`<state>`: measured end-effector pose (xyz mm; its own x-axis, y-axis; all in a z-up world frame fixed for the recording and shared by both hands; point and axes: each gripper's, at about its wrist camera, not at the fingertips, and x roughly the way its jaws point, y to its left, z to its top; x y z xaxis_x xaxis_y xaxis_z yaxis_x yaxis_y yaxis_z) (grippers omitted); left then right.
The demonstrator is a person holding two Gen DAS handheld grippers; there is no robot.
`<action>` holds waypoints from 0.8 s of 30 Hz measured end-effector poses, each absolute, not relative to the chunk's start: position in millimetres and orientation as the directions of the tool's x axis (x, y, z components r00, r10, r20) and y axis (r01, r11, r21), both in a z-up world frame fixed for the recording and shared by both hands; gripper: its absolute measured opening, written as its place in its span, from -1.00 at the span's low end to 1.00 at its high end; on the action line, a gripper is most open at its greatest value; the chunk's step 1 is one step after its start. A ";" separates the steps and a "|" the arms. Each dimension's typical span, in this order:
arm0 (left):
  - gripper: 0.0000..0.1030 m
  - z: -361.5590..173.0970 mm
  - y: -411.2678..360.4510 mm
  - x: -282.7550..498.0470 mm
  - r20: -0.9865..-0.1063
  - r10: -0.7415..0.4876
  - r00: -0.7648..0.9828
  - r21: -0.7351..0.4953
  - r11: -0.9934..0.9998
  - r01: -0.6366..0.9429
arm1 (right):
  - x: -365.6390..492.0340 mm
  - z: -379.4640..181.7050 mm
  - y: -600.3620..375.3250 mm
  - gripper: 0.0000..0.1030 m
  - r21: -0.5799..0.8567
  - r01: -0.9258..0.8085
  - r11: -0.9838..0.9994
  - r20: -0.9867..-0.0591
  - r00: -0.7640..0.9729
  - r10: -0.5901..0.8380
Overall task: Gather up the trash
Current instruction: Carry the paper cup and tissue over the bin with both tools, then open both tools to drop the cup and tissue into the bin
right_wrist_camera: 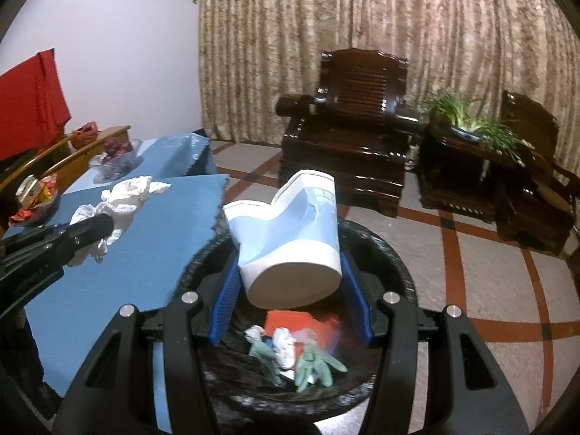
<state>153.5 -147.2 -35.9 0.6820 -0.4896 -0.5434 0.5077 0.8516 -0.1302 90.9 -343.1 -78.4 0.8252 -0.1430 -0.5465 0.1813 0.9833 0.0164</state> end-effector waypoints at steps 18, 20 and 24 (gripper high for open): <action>-0.84 -89.2 -227.8 206.3 -0.621 -0.531 0.576 -0.142 0.799 0.584 | 127.4 -137.4 -402.4 0.03 0.017 0.253 0.967 -0.631 0.753 -0.186; -0.82 -96.3 -228.9 210.3 -0.632 -0.533 0.562 -0.150 0.796 0.586 | 134.5 -144.3 -405.9 0.04 0.018 0.256 0.966 -0.642 0.744 -0.185; -0.48 -102.6 -232.4 221.6 -0.647 -0.544 0.534 -0.176 0.788 0.590 | 145.3 -155.1 -411.1 0.33 0.002 0.268 0.964 -0.654 0.729 -0.201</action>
<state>221.6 -232.4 -102.6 0.5340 -0.5444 -0.6469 0.5902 0.7879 -0.1758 145.3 -411.1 -155.1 0.7291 -0.2013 -0.6541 0.2676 0.9635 0.0018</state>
